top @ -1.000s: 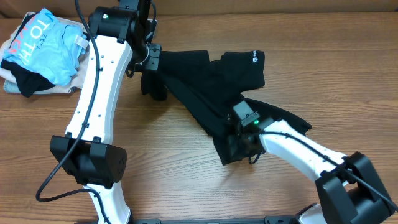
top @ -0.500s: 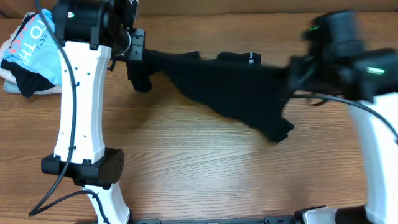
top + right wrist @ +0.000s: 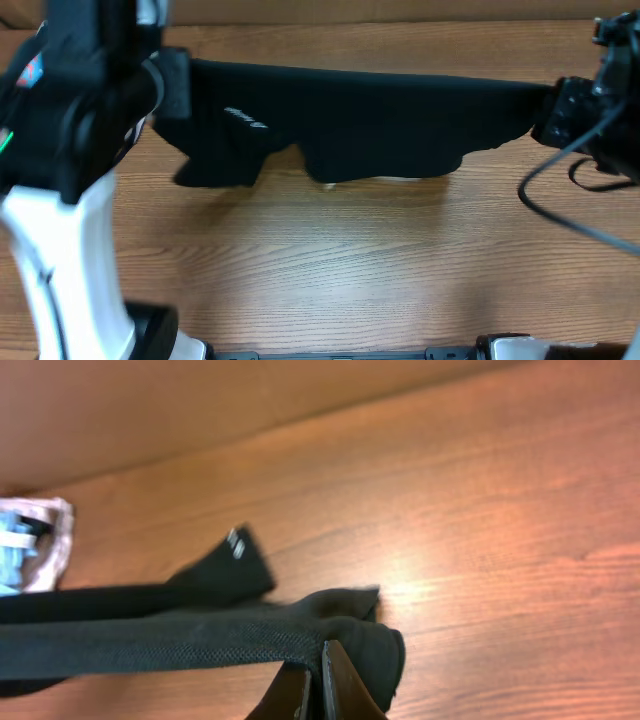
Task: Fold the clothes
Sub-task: 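Lift the shirt with both grippers and stretch it wide, then lay the stretched shirt flat on the table with both grippers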
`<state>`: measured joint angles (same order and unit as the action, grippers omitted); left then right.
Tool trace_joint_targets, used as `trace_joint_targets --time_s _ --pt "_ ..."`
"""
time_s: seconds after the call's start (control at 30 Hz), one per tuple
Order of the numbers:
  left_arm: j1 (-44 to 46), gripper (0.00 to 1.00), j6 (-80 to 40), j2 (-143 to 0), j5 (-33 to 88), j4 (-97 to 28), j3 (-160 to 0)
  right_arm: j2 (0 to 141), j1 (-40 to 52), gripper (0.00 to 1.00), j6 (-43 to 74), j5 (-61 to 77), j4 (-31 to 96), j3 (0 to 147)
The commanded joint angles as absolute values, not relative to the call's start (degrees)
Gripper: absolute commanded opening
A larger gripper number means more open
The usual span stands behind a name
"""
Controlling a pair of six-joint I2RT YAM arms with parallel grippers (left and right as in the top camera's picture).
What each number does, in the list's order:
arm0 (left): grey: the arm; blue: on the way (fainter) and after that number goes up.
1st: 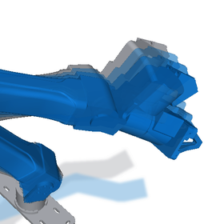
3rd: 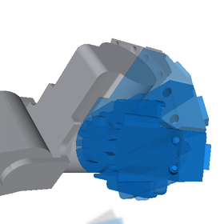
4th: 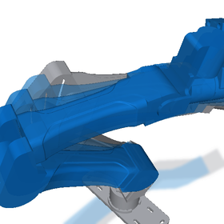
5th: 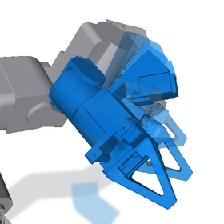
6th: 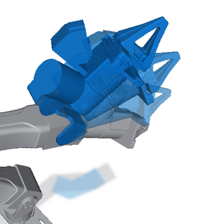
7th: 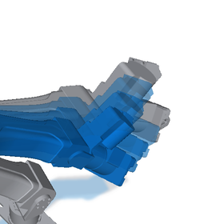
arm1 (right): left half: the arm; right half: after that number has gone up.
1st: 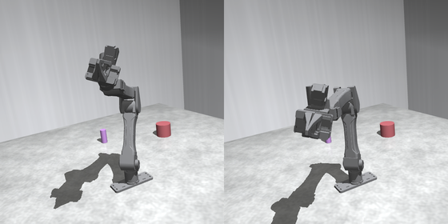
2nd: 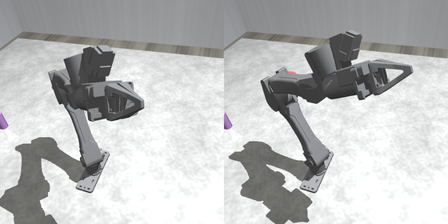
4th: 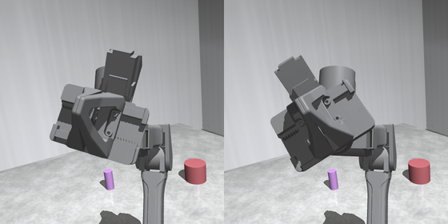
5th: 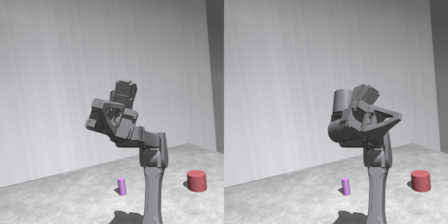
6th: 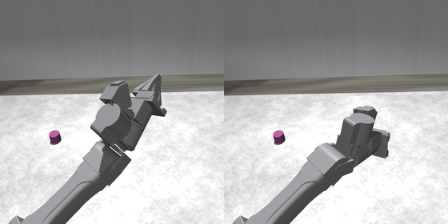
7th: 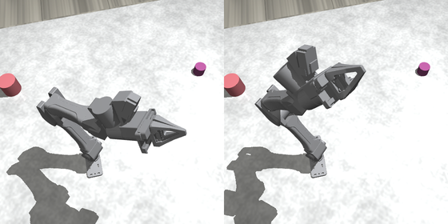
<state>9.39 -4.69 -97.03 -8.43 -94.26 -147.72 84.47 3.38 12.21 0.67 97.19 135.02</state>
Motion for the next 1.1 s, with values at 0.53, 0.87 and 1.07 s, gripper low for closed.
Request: trace_joint_targets --time_s 0.53,0.87,1.07 --pt "9.0 0.04 -9.2 -81.1 -23.1 -89.6 -149.7 75.8 2.5 0.04 11.9 -4.0 96.6 139.9" --pt "8.9 0.04 -2.4 -99.2 -27.9 -83.7 -149.7 95.3 2.5 0.04 9.7 -4.4 85.6 139.9" --pt "8.9 0.04 1.8 -103.7 -28.9 -70.2 -149.8 99.7 2.5 0.04 9.8 -4.5 73.4 139.9"
